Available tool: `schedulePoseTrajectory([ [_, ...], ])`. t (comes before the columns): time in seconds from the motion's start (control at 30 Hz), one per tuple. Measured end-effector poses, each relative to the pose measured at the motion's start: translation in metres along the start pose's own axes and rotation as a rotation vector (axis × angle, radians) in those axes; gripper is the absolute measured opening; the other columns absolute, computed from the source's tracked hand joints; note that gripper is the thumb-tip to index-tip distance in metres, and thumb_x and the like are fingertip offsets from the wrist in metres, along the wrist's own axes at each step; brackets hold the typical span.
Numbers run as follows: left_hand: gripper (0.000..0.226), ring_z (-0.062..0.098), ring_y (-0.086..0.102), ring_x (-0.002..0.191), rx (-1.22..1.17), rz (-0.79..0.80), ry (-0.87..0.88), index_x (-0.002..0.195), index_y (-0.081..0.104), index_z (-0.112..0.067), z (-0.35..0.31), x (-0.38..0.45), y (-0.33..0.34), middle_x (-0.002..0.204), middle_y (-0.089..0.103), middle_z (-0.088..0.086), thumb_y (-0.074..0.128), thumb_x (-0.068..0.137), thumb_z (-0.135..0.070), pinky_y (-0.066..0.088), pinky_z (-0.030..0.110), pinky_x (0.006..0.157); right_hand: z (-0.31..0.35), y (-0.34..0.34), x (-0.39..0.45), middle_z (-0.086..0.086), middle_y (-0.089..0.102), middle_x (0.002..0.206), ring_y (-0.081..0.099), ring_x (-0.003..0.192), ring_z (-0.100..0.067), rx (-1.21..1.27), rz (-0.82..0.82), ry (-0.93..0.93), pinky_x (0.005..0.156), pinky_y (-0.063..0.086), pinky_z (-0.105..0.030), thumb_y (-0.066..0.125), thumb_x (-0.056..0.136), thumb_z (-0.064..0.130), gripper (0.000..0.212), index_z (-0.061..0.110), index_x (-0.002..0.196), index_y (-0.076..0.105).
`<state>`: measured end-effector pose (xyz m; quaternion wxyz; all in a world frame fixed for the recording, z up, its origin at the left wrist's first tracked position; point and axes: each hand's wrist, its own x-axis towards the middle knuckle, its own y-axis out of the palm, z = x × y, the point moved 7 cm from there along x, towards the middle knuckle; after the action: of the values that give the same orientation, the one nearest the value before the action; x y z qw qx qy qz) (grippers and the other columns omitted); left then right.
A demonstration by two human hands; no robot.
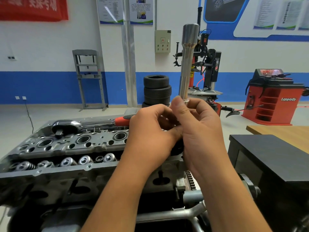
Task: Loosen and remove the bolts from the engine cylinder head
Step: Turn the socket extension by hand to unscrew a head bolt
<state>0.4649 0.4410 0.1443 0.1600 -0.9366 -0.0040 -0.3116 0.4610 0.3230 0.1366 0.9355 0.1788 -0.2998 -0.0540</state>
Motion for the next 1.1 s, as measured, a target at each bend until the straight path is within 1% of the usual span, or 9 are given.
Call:
schedulePoseTrajectory([
  [0.1, 0.022, 0.009, 0.076, 0.078, -0.051, 0.043, 0.008, 0.104, 0.08, -0.024, -0.0013, -0.0011, 0.0022, 0.087, 0.08, -0.008, 0.08, 0.088, -0.009, 0.065, 0.034, 0.071, -0.0011, 0.0002, 0.0001, -0.005, 0.07, 0.078, 0.072, 0.074, -0.022, -0.028, 0.024, 0.001, 0.068, 0.061, -0.037, 0.075, 0.084, 0.043, 0.026, 0.018, 0.085, 0.068],
  [0.2, 0.028, 0.022, 0.074, 0.066, -0.181, 0.137, -0.005, 0.116, 0.077, -0.024, -0.0065, -0.0039, 0.0077, 0.089, 0.08, -0.001, 0.07, 0.097, -0.005, 0.06, 0.03, 0.054, -0.0024, 0.0003, 0.0002, -0.009, 0.068, 0.08, 0.068, 0.07, -0.025, -0.058, 0.04, 0.035, 0.056, 0.055, -0.043, 0.068, 0.086, 0.05, 0.031, 0.02, 0.084, 0.07],
  [0.3, 0.028, 0.006, 0.073, 0.071, -0.136, 0.12, 0.019, 0.116, 0.075, -0.027, -0.0077, -0.0028, 0.0072, 0.092, 0.08, -0.006, 0.071, 0.097, -0.007, 0.057, 0.023, 0.059, -0.0028, 0.0008, 0.0005, -0.008, 0.072, 0.083, 0.072, 0.077, -0.026, -0.036, 0.031, 0.037, 0.068, 0.059, -0.057, 0.069, 0.087, 0.048, 0.029, 0.019, 0.086, 0.071],
  [0.43, 0.023, 0.004, 0.075, 0.083, -0.061, 0.023, 0.008, 0.102, 0.073, -0.033, -0.0017, 0.0002, 0.0015, 0.089, 0.078, -0.011, 0.081, 0.089, -0.015, 0.064, 0.028, 0.069, -0.0033, -0.0016, 0.0026, -0.001, 0.072, 0.082, 0.075, 0.08, -0.023, -0.033, -0.018, 0.004, 0.07, 0.062, -0.043, 0.074, 0.083, 0.047, 0.016, 0.033, 0.079, 0.068],
  [0.57, 0.018, 0.005, 0.076, 0.077, -0.063, -0.015, -0.001, 0.097, 0.077, -0.029, 0.0017, -0.0001, -0.0004, 0.084, 0.078, -0.012, 0.084, 0.086, -0.017, 0.065, 0.034, 0.071, -0.0047, -0.0011, 0.0034, -0.012, 0.072, 0.086, 0.073, 0.081, -0.024, -0.041, -0.019, 0.001, 0.073, 0.062, -0.039, 0.066, 0.088, 0.047, 0.026, 0.02, 0.088, 0.069],
  [0.67, 0.013, 0.01, 0.076, 0.079, -0.061, 0.042, 0.066, 0.103, 0.079, -0.026, -0.0044, -0.0026, 0.0041, 0.085, 0.079, -0.008, 0.074, 0.096, -0.018, 0.065, 0.038, 0.069, -0.0016, -0.0013, 0.0031, -0.002, 0.071, 0.081, 0.07, 0.078, -0.016, -0.101, -0.032, -0.016, 0.072, 0.058, -0.035, 0.064, 0.094, 0.05, 0.034, 0.016, 0.091, 0.068],
  [0.87, 0.018, 0.002, 0.065, 0.06, -0.131, 0.103, 0.073, 0.105, 0.079, -0.022, -0.0078, -0.0021, 0.0079, 0.077, 0.074, -0.009, 0.061, 0.105, -0.02, 0.048, 0.014, 0.054, -0.0007, -0.0035, 0.0025, -0.017, 0.074, 0.098, 0.073, 0.099, -0.034, -0.095, -0.054, 0.016, 0.086, 0.061, -0.053, 0.057, 0.094, 0.055, 0.048, 0.009, 0.098, 0.071],
  [1.0, 0.011, 0.005, 0.075, 0.073, -0.129, 0.05, 0.03, 0.106, 0.077, -0.026, -0.0022, -0.0004, 0.0056, 0.086, 0.079, -0.009, 0.071, 0.098, -0.022, 0.06, 0.022, 0.059, -0.0016, -0.0043, 0.0018, -0.007, 0.075, 0.088, 0.076, 0.081, -0.022, -0.083, -0.051, 0.025, 0.069, 0.064, -0.041, 0.071, 0.084, 0.048, 0.032, 0.018, 0.093, 0.068],
  [1.1, 0.013, 0.008, 0.077, 0.076, -0.149, 0.034, 0.017, 0.105, 0.078, -0.026, 0.0008, -0.0007, 0.003, 0.086, 0.08, -0.007, 0.073, 0.096, -0.018, 0.064, 0.03, 0.064, -0.002, -0.0029, -0.0002, -0.013, 0.075, 0.091, 0.076, 0.082, -0.031, -0.072, -0.034, 0.02, 0.07, 0.063, -0.05, 0.076, 0.083, 0.048, 0.032, 0.019, 0.093, 0.067],
])
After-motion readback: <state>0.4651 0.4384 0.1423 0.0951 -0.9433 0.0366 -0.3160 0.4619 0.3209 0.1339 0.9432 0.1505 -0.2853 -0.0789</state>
